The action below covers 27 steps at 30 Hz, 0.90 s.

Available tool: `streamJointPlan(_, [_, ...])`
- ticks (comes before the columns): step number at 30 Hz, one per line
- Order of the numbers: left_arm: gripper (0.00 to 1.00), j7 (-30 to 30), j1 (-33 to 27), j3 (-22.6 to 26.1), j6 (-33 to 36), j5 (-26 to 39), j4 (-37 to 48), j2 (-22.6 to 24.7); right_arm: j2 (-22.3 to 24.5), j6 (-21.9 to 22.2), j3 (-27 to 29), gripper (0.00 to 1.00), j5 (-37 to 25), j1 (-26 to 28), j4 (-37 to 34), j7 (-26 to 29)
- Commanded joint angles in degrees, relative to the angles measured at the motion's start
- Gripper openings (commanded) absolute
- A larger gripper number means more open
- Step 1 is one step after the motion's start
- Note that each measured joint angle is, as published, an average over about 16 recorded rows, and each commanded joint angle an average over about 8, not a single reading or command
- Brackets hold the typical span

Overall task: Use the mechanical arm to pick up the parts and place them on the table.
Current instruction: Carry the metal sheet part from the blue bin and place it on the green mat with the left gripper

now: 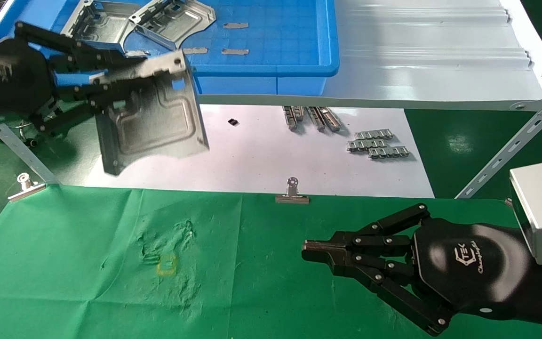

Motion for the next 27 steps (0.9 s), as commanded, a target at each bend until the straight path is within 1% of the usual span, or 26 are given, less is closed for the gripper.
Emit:
streamJointPlan(1, [0.00,-0.31,3.08,1.86,-0.05,-2.98,-5.30,-2.72,0.00,0.00,0.00,0.00,0.00,0.00,0.00,0.00])
streamJointPlan(5, [0.00,2.38,6.27,6.19,-0.56,-3.52,-7.56,-4.88,0.00,0.00,0.00,0.00,0.00,0.00,0.00,0.00])
streamJointPlan(11, [0.00,8.88,8.19,12.42,-0.97,1.11,-6.04,-4.95,0.00,0.00,-0.01,0.00,0.01,0.00,0.00,0.00])
streamJointPlan(16, [0.00,13.19,9.18,16.17,-0.96,2.92,-4.67,-4.35,0.00,0.00,-0.01,0.00,0.01,0.00,0.00,-0.01])
streamJointPlan(27, [0.00,17.91,10.18,22.06,-0.87,1.53,-0.65,-0.53,0.01,0.01,-0.02,0.00,0.01,0.01,0.00,-0.01])
